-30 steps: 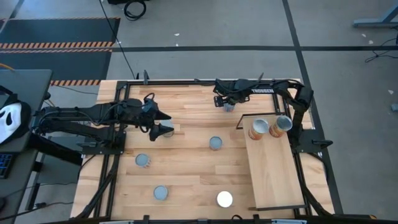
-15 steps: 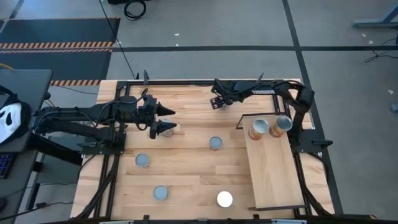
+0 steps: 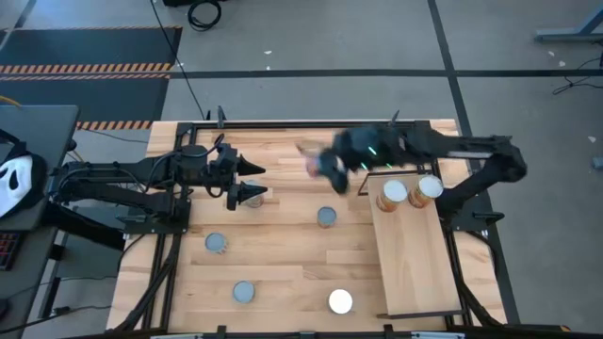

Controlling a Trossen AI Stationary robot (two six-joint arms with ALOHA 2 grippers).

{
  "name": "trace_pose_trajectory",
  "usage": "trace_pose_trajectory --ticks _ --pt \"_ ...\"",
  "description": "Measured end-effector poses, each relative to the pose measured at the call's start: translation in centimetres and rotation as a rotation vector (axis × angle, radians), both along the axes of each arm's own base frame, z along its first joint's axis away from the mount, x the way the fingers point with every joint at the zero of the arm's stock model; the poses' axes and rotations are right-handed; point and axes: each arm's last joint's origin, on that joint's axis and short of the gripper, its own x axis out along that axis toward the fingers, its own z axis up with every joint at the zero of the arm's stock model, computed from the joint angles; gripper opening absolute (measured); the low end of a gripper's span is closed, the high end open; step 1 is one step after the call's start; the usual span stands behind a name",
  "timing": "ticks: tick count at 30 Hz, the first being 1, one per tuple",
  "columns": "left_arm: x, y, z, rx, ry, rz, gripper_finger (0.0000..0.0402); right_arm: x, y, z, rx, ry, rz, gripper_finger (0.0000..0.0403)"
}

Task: Pick and place cans onto a shelf
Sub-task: Put the small canned corn on the shelf

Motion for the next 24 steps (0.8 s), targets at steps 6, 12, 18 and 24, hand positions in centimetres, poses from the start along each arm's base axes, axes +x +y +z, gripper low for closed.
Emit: trace_pose_trajectory --ticks 6,12,18,24 --pt "0.0 0.0 0.0 0.0 0.0 0.0 0.0346 -5.6 8.6 1.1 0.034 0.08 0.365 0.029" --pt "0.0 0.0 0.0 0.0 0.0 0.0 0.0346 -10.8 13.1 -0.2 -0.001 0.314 0.541 0.029" --pt "0.0 0.0 0.0 0.0 0.0 0.0 0.0346 -13.7 14.6 -1.1 -0.174 0.434 0.683 0.029" --pt "0.0 0.0 0.0 0.0 0.0 0.0 0.0346 -13.8 14.9 -1.3 -0.538 0.405 1.048 0.029"
